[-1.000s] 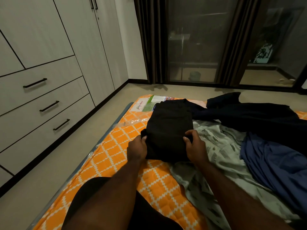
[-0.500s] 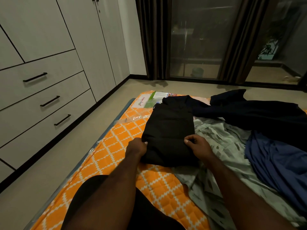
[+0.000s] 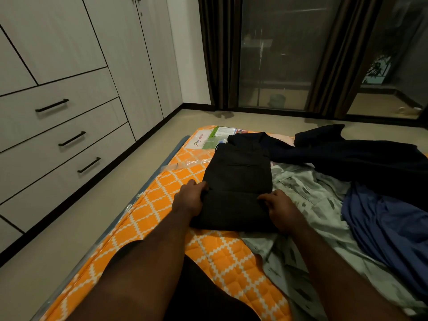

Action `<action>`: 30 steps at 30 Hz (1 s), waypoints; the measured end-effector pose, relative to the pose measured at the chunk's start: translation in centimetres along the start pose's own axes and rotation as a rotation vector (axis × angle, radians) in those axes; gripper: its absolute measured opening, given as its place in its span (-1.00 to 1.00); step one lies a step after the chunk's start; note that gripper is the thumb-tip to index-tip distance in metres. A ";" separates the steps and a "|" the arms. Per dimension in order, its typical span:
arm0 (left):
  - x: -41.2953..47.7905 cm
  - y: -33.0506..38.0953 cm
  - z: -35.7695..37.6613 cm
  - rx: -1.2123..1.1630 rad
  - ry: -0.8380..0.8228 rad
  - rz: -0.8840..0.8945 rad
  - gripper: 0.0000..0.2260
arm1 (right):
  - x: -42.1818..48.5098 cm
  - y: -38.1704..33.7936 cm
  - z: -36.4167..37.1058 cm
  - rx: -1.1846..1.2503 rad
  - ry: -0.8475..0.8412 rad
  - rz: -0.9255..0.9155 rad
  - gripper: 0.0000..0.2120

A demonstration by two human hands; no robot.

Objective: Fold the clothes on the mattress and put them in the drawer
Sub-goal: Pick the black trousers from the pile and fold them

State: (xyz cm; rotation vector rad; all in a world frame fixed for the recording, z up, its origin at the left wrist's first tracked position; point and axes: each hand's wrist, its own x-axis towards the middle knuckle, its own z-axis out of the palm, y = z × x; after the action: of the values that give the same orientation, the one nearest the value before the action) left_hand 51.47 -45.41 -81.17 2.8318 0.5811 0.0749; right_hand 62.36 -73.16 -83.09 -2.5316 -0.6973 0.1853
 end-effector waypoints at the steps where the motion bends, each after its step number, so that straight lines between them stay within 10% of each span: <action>1: 0.3 -0.5 -0.2 0.047 -0.114 0.049 -0.69 | -0.1 0.1 -0.6 -0.039 -0.067 0.001 -0.52; 10: 1.5 -3.3 -0.7 0.173 -0.510 0.038 -0.24 | -0.9 2.3 -0.7 -0.123 -0.179 -0.055 -0.23; 22: 2.3 -3.6 0.9 -0.004 -0.329 0.017 -0.47 | -1.0 3.0 0.0 0.057 -0.071 -0.018 -0.25; 30: 2.8 -3.3 1.4 -0.530 -0.126 0.163 -0.62 | -0.7 2.6 -0.3 0.305 0.026 0.023 -0.41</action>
State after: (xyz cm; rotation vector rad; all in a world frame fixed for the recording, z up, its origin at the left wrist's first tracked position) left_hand 52.93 -41.67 -83.36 2.3388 0.2517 0.0670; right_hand 63.00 -75.62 -84.15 -2.2475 -0.5811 0.2464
